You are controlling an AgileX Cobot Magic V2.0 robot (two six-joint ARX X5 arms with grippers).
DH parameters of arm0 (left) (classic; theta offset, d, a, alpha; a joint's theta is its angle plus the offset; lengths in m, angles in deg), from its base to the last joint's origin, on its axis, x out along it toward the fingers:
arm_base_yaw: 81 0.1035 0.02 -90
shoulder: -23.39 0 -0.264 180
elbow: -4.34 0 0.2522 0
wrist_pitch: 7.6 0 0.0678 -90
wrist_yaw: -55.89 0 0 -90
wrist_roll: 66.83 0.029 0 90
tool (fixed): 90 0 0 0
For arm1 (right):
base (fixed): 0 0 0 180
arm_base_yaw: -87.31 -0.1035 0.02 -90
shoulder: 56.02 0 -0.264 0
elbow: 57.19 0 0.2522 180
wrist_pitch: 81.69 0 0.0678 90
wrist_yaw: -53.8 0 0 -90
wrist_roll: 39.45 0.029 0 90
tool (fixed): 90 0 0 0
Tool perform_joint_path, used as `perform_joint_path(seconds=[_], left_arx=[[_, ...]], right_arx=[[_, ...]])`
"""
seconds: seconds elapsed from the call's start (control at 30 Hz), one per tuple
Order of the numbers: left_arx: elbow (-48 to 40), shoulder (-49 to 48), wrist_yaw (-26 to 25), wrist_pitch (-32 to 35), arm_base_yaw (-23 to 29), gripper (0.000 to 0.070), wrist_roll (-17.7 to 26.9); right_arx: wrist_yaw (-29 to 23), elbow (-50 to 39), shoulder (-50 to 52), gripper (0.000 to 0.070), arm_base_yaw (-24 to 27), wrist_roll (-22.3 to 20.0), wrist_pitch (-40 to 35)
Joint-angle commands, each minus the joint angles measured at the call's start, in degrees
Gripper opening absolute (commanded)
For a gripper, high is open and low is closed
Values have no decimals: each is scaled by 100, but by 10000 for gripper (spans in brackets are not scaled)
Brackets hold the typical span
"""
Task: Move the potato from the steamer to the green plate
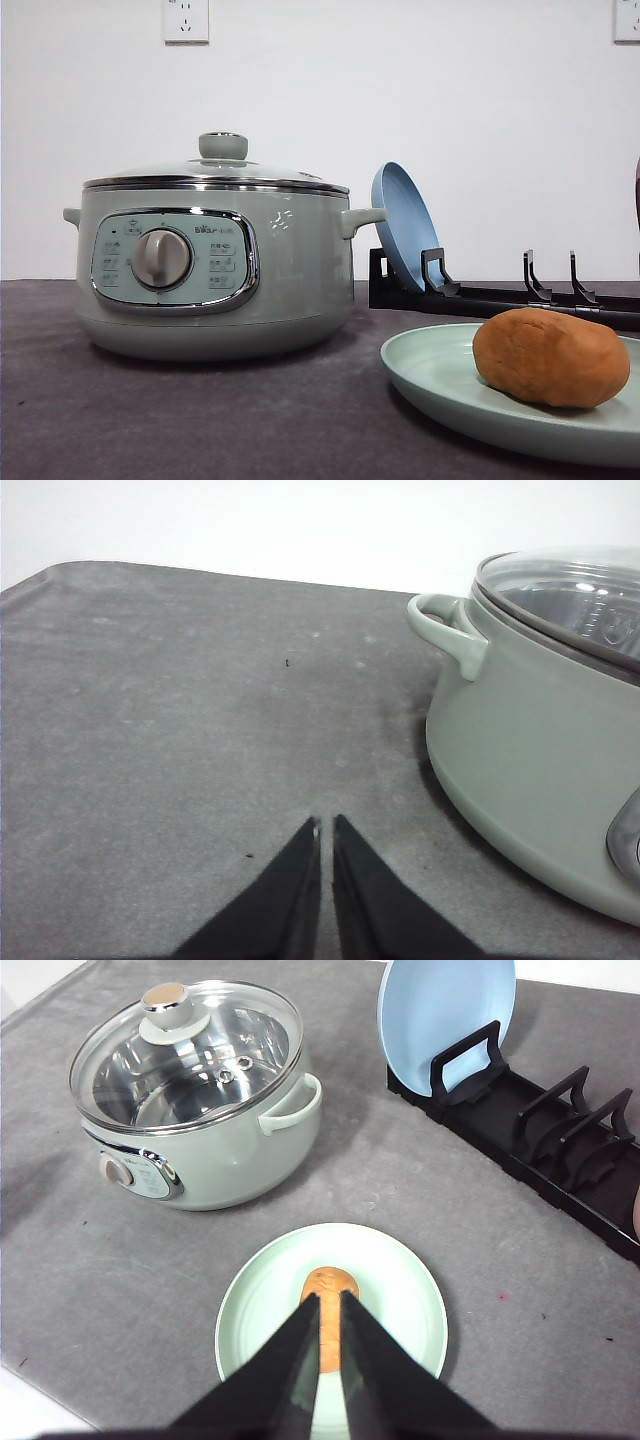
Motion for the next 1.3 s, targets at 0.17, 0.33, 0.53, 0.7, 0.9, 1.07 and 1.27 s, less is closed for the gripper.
perform_joint_path(seconds=[0.17,0.33,0.53,0.7,0.9,1.07,1.27], left_arx=[[-118,-11,24,-42,-7,17,42],[-118,-11,24,-42,-7,17,42],[-118,-11,24,-42,-7,17,42],[-116,-11,24,-42,-7,17,42],[-116,-11,24,-42,-7,17,42],[-118,-11,24,-42,-7,17,42],[-116,-11,24,-42,-7,17,42]], right_arx=[[-36,61,6,24,112,43,-61],[35,57,66,24,842,42,-101],[-59,-119,152,24,1736,-6,-850],[214,-1210,491,21,2367,-37,-2570],[614,-3301,1283,21,2882,-35,-4508],[597,-4665,1917,21,3079,-65,-5299],[599,-5702,2535,21,3249,-371,-5589]])
